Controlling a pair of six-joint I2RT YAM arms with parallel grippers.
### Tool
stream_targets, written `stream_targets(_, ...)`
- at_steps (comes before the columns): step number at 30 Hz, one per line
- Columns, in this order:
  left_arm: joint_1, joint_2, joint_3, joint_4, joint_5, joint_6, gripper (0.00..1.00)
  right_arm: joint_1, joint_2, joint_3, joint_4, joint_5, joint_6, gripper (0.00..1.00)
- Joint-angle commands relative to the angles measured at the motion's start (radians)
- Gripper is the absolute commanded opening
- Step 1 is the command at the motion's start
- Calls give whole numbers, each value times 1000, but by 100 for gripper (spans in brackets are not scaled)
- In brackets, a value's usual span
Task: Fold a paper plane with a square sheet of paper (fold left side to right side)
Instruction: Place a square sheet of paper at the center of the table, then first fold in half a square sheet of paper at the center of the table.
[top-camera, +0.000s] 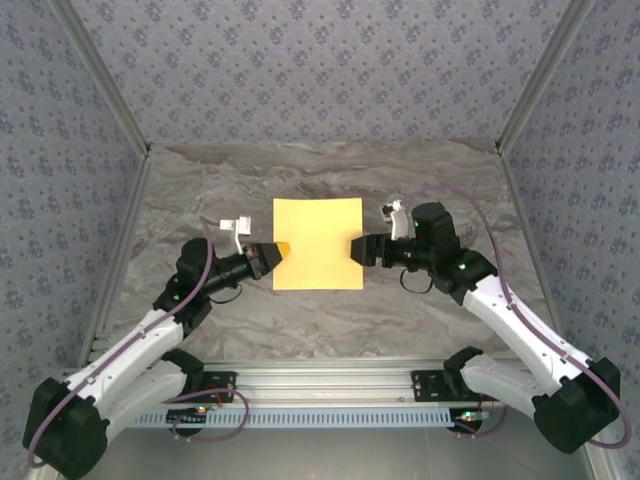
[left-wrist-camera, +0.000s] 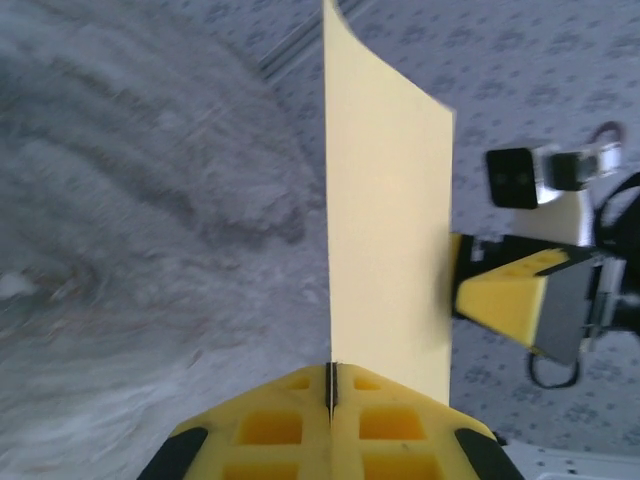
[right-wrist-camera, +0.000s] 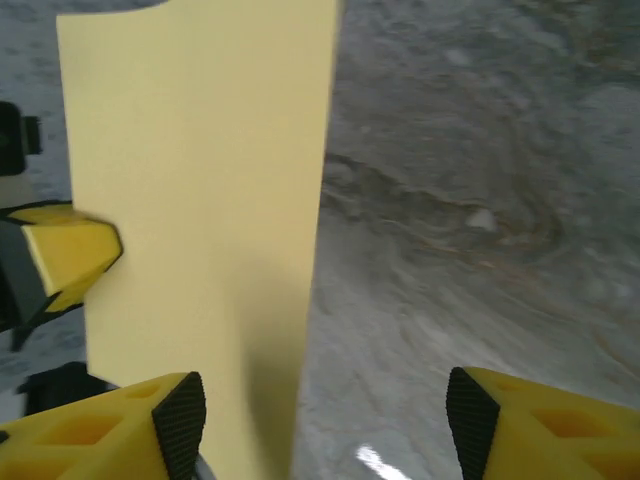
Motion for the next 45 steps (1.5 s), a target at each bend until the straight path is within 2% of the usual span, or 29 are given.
stream_targets(1,-6,71,-43,-57,-68,35,0,-6,2,0,-166,212,-115,73)
stream_targets(5,-3,210,-59,-52,-103,36,0,-5,47,-65,-107,207,-102,73)
stream_targets(9,-5,336,-52,-32,-140,37,0,9,112,-153,62,138,-4,58)
stream_targets(15,-5,405,-37,-44,-162,36,0,74,273,-219,320,73,126,33)
stream_targets(19,-6,404,-19,-85,-156,48,0,105,396,-191,383,44,145,26)
stream_targets(23,-6,394,0,-103,-140,51,6,139,493,-144,393,48,143,24)
stream_targets(29,-15,385,33,-88,-86,26,31,168,614,-93,339,65,135,24)
stream_targets(33,-34,379,56,-66,-75,6,42,177,653,-89,306,97,138,23)
stream_targets(38,-65,420,89,-35,-70,-5,48,177,661,-100,300,105,132,24)
stream_targets(45,-113,552,142,45,-55,-26,57,135,600,-172,476,4,188,27)
